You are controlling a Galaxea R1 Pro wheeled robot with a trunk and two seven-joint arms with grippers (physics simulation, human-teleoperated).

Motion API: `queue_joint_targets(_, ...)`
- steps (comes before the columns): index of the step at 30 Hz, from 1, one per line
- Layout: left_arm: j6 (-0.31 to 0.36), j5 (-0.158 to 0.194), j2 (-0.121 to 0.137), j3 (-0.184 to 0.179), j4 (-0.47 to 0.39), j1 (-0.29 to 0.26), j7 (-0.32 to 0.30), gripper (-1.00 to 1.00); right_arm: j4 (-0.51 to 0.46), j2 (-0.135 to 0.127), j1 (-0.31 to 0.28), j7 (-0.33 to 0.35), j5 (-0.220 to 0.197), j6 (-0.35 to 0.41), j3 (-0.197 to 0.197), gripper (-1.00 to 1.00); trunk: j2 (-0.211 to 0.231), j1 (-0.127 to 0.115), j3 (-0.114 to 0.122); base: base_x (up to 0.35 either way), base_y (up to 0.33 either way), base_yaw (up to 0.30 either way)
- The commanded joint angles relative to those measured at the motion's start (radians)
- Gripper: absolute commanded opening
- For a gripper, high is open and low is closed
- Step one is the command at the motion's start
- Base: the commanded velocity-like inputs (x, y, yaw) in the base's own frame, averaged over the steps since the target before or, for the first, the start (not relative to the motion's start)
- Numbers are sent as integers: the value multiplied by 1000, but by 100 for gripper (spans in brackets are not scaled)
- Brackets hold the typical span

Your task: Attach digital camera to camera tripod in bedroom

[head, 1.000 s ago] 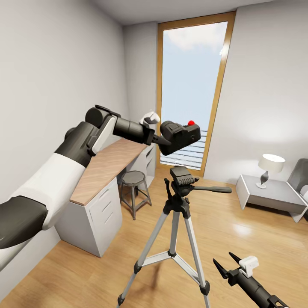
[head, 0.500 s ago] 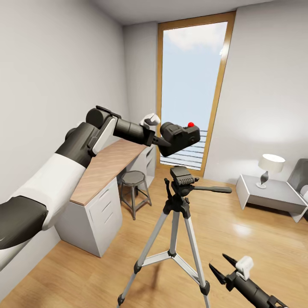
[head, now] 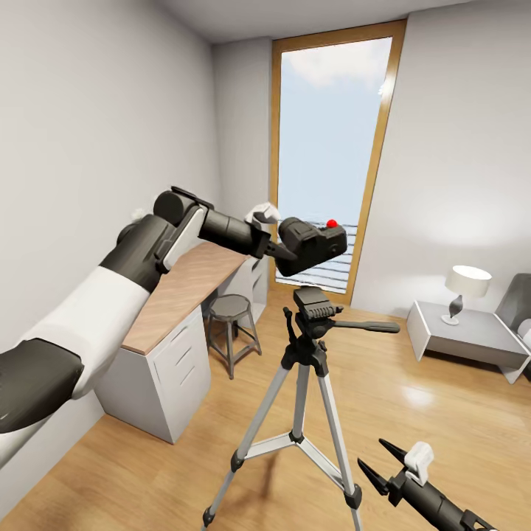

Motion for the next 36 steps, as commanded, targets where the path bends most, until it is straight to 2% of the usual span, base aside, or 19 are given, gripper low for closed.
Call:
queue_joint_targets(1, 4, 3, 0, -10, 0, -1, -2, -100, -1, 2, -2, 4, 10, -6, -7, 100, -2, 1, -2, 0, 0, 0)
queue_joint_targets(7, 4, 4, -1, -22, 0, -1, -2, -100, -1, 5, -2, 4, 10, -7, -7, 100, -2, 1, -2, 0, 0, 0)
queue_joint_targets(14, 4, 3, 1, -25, 0, 0, -2, -100, -1, 24, -2, -4, 11, -7, -7, 100, -2, 1, -2, 0, 0, 0)
queue_joint_targets(22, 4, 2, 1, -27, -1, 0, -8, -100, -1, 63, -2, -46, 11, -6, -5, 100, -2, 1, -2, 0, 0, 0)
queue_joint_targets(25, 4, 2, 1, -27, -1, 1, -13, -100, -1, 78, -2, -91, 11, -7, 4, 100, -2, 1, -2, 0, 0, 0)
queue_joint_targets(30, 4, 2, 0, -27, -1, 1, -18, -100, -1, 88, -2, -169, 11, -9, 47, 100, -2, 1, -2, 0, 0, 0)
queue_joint_targets(36, 4, 2, -1, -27, -1, 2, -20, -100, -1, 95, -2, -273, 11, -9, 132, 100, -2, 1, -2, 0, 0, 0)
